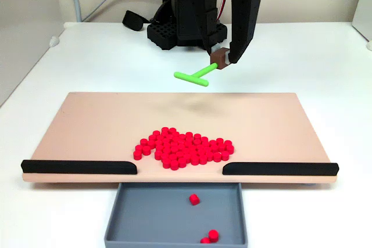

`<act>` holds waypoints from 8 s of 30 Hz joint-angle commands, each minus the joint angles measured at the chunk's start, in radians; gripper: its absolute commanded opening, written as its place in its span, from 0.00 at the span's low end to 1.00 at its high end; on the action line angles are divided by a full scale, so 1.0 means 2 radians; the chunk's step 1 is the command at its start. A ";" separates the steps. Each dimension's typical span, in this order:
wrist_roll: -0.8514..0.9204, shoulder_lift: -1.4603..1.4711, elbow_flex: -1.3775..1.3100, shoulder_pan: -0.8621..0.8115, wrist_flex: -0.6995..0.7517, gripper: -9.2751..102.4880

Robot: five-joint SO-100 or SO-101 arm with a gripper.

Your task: Push granules from left to the grey container

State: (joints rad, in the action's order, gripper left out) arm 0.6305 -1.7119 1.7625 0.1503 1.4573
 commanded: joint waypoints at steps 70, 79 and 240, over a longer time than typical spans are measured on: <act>-0.364 0.304 -0.341 0.088 0.005 0.08; -0.367 0.314 -0.344 0.083 0.005 0.08; -0.267 0.364 -0.344 0.018 0.004 0.08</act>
State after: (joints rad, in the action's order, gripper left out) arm 0.0905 -0.9863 1.0784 0.1994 1.4634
